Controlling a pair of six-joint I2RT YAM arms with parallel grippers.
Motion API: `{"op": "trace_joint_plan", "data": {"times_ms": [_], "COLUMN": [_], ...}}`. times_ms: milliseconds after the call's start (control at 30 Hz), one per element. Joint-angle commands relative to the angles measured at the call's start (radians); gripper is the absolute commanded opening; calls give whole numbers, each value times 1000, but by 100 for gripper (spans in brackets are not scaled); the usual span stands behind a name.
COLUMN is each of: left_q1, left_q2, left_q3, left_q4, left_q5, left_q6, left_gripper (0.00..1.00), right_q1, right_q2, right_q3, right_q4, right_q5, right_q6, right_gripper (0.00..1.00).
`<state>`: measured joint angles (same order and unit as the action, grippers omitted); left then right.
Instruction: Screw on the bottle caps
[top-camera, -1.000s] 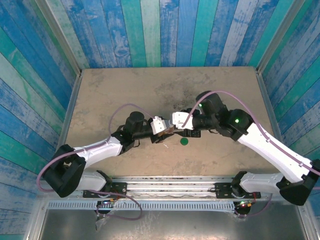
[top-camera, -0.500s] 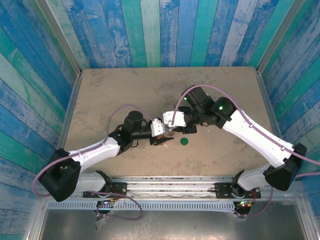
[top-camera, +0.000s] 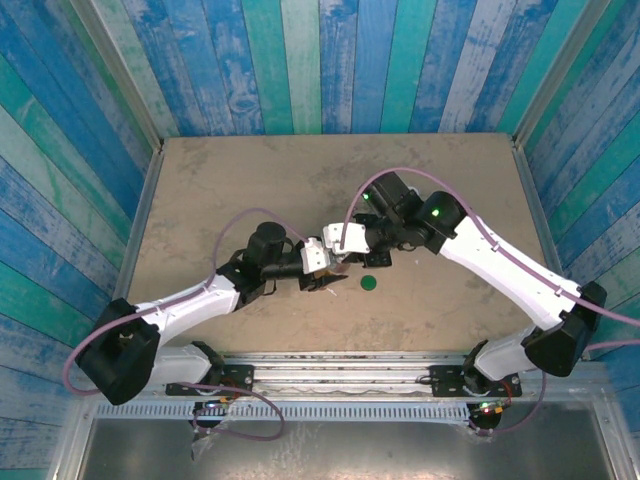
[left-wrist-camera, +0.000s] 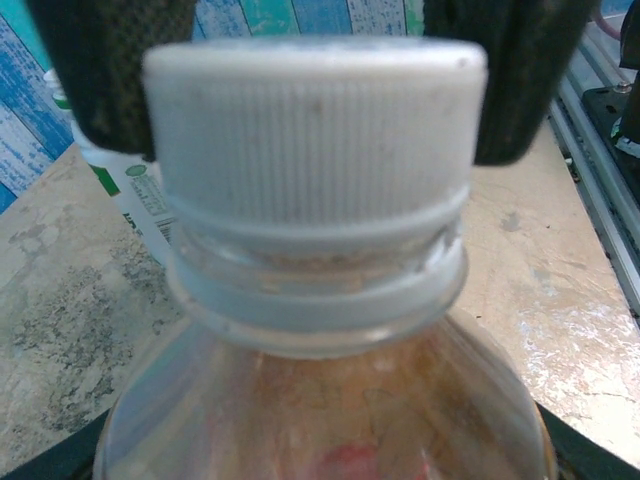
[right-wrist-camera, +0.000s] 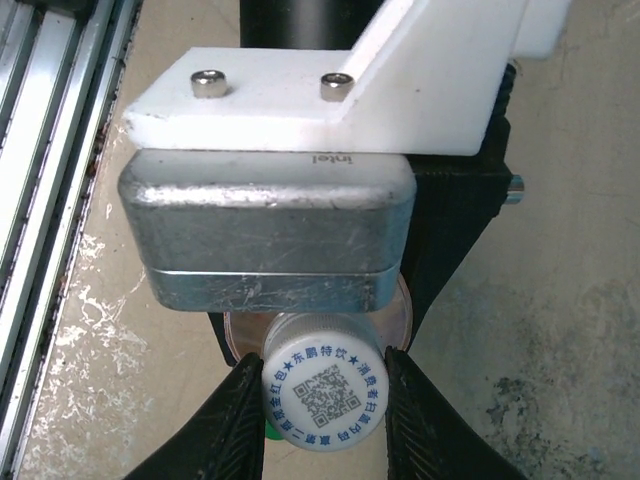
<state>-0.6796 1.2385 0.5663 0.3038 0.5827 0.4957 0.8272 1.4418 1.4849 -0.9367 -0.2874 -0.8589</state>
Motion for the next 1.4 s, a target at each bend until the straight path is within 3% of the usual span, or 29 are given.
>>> {"op": "trace_joint_plan", "data": {"times_ms": [0, 300, 500, 667, 767, 867, 1000, 1100, 1200, 1367], "left_q1": [-1, -1, -2, -5, -4, -4, -3, -3, -2, -2], "left_q2": [-29, 85, 166, 199, 186, 167, 128, 91, 64, 51], "left_q3": [-20, -38, -32, -32, -35, -35, -53, -45, -36, -20], "left_q4": [157, 474, 572, 561, 529, 473, 420, 324, 251, 189], "left_q5": [-139, -496, -661, -690, -645, -588, -516, -411, -316, -217], "left_q6": [-28, 24, 87, 134, 136, 130, 109, 91, 70, 42], "left_gripper": [64, 61, 61, 61, 61, 62, 62, 63, 63, 63], "right_q1": [3, -6, -19, -21, -31, -63, -91, -92, -87, -66], "right_q2": [22, 58, 83, 87, 91, 79, 11, -67, -138, -178], "right_q3": [44, 31, 19, -9, 13, 30, 5, -65, -129, -132], "right_q4": [13, 105, 112, 196, 198, 201, 240, 286, 281, 208], "right_q5": [16, 239, 250, 208, 239, 213, 153, 155, 75, 38], "right_q6": [182, 883, 1345, 1508, 1436, 1297, 943, 638, 300, -68], "right_gripper": [12, 12, 17, 20, 36, 59, 74, 78, 80, 78]}}
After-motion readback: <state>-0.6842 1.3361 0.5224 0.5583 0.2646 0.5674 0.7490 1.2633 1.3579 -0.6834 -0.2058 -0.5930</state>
